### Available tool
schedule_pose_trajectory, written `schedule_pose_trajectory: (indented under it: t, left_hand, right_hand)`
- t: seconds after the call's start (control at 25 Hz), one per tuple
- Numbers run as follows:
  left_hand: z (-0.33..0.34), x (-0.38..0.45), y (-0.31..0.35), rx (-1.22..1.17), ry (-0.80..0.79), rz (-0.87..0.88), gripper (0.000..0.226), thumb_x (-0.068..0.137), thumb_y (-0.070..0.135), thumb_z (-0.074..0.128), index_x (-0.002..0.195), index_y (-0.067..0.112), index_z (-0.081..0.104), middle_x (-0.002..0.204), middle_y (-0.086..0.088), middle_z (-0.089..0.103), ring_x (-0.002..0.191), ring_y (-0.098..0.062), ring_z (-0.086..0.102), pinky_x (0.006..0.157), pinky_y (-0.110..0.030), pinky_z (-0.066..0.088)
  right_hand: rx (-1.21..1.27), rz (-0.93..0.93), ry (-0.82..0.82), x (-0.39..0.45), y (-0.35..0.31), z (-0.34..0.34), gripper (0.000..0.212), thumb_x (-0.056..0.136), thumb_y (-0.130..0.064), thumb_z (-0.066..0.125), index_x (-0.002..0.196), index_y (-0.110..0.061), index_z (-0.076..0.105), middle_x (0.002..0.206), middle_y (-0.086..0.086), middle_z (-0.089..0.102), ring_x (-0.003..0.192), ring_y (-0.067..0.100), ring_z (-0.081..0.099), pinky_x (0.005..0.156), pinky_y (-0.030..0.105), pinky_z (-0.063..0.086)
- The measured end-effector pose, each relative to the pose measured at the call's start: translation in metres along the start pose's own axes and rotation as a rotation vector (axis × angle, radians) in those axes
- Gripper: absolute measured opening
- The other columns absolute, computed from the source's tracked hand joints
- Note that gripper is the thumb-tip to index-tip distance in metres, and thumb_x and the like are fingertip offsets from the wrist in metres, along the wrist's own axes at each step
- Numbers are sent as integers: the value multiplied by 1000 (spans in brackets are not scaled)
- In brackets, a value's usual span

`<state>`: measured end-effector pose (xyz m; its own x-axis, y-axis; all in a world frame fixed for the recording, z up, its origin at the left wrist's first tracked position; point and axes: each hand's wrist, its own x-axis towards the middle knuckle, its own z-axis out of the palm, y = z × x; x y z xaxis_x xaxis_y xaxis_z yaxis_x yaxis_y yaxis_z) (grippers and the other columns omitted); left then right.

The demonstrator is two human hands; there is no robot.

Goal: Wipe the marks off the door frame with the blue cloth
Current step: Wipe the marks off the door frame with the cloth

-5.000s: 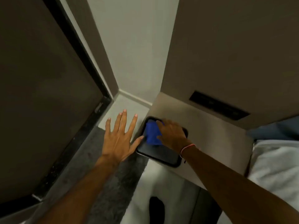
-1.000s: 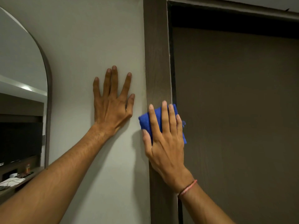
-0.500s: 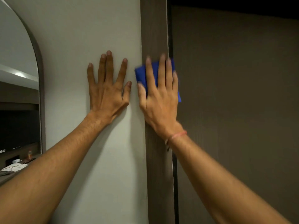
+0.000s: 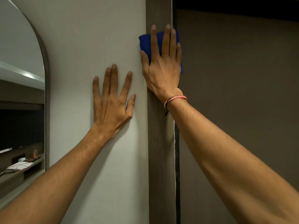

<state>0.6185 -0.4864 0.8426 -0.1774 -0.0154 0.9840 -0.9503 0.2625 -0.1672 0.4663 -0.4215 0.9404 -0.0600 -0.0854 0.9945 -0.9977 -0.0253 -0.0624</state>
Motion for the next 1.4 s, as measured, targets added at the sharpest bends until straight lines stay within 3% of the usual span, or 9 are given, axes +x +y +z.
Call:
schedule_pose_trajectory:
  t: [0.12, 0.32, 0.56, 0.68, 0.8, 0.96, 1.04, 1.28, 1.4]
  left_hand:
    - [-2, -17, 4, -4, -8, -1, 69, 104, 55, 22, 165, 24, 8, 172, -21, 6, 161, -34, 6, 128, -63, 11]
    - [-5, -55, 14, 8, -43, -28, 70, 103, 53, 23, 165, 23, 8, 173, -21, 5, 161, -34, 5, 127, -63, 13]
    - [-7, -55, 14, -10, -48, -28, 70, 104, 55, 23, 165, 24, 10, 172, -21, 7, 161, -34, 6, 127, -64, 12]
    - [-6, -65, 16, -3, -49, -41, 69, 104, 56, 19, 165, 24, 10, 172, -21, 8, 160, -35, 8, 127, -63, 13]
    - [-8, -88, 21, -16, -73, -42, 69, 105, 56, 21, 165, 23, 10, 172, -22, 10, 160, -36, 9, 127, -62, 11]
    - [-9, -135, 21, -24, -137, -41, 70, 104, 54, 22, 165, 23, 8, 172, -23, 10, 160, -36, 8, 127, -63, 11]
    - [-10, -153, 21, -12, -147, -19, 70, 104, 54, 24, 165, 23, 8, 172, -22, 10, 160, -36, 8, 127, -63, 12]
    - [-6, -160, 19, 31, -144, -4, 72, 104, 57, 27, 165, 23, 10, 172, -21, 12, 160, -37, 10, 127, -62, 12]
    - [-5, -163, 18, 41, -122, -1, 71, 104, 56, 27, 165, 23, 11, 172, -21, 12, 160, -36, 10, 127, -62, 11]
  right_hand:
    - [12, 0, 61, -86, 4, 3, 70, 106, -53, 34, 165, -22, 15, 174, 17, 7, 162, 32, 4, 132, 50, 11]
    - [-48, 0, -74, -236, 14, 4, 68, 106, -49, 40, 165, -22, 18, 173, 16, 10, 162, 31, 6, 130, 52, 19]
    - [-23, -31, -49, -86, 5, -3, 70, 107, -56, 29, 165, -22, 11, 174, 17, 4, 162, 32, 2, 133, 50, 8]
    - [-42, 30, 21, -74, 3, 6, 68, 106, -56, 29, 164, -23, 17, 173, 17, 11, 162, 32, 8, 133, 49, 10]
    - [-33, 40, 61, -159, 7, 14, 67, 106, -52, 36, 164, -22, 23, 172, 18, 17, 161, 33, 13, 131, 50, 15]
    - [-58, 47, -133, -308, 15, 9, 69, 105, -50, 44, 164, -21, 21, 172, 19, 14, 162, 33, 8, 132, 51, 12]
    - [-86, 42, -172, -337, 18, 6, 70, 104, -49, 49, 163, -20, 25, 171, 21, 19, 161, 36, 11, 132, 51, 14]
    - [-44, 97, -10, -166, 6, 10, 68, 105, -56, 37, 161, -17, 30, 168, 22, 27, 158, 37, 24, 129, 56, 21]
    - [-45, 101, 44, -180, 3, 19, 66, 107, -56, 33, 162, -20, 27, 169, 20, 24, 159, 36, 20, 129, 55, 18]
